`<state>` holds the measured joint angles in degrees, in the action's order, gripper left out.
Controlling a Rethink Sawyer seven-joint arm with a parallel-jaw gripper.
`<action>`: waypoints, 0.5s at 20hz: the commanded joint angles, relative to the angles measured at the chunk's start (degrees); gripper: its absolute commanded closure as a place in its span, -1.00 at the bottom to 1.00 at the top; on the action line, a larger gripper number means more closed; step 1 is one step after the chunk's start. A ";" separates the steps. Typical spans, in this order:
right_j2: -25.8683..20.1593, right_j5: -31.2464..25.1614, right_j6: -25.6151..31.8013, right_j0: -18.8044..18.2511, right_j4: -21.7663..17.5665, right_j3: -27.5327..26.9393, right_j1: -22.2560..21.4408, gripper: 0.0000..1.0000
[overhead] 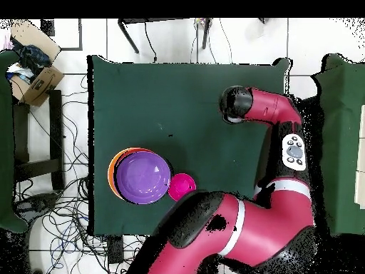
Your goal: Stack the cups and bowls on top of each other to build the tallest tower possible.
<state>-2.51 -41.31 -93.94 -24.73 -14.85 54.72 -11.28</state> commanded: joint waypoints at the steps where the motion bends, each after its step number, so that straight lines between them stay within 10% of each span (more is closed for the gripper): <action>1: -6.97 2.55 11.04 -0.81 -4.46 -3.31 4.53 -1.00; 5: -7.74 1.47 11.88 -1.12 -4.43 -4.70 5.38 -1.00; 6: -7.97 1.32 12.19 -1.29 -4.38 -4.60 5.38 1.00; 10: -7.36 0.52 9.78 -1.12 -3.70 -2.96 3.35 1.00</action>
<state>-3.79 -41.31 -93.94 -25.31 -15.74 51.31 -9.70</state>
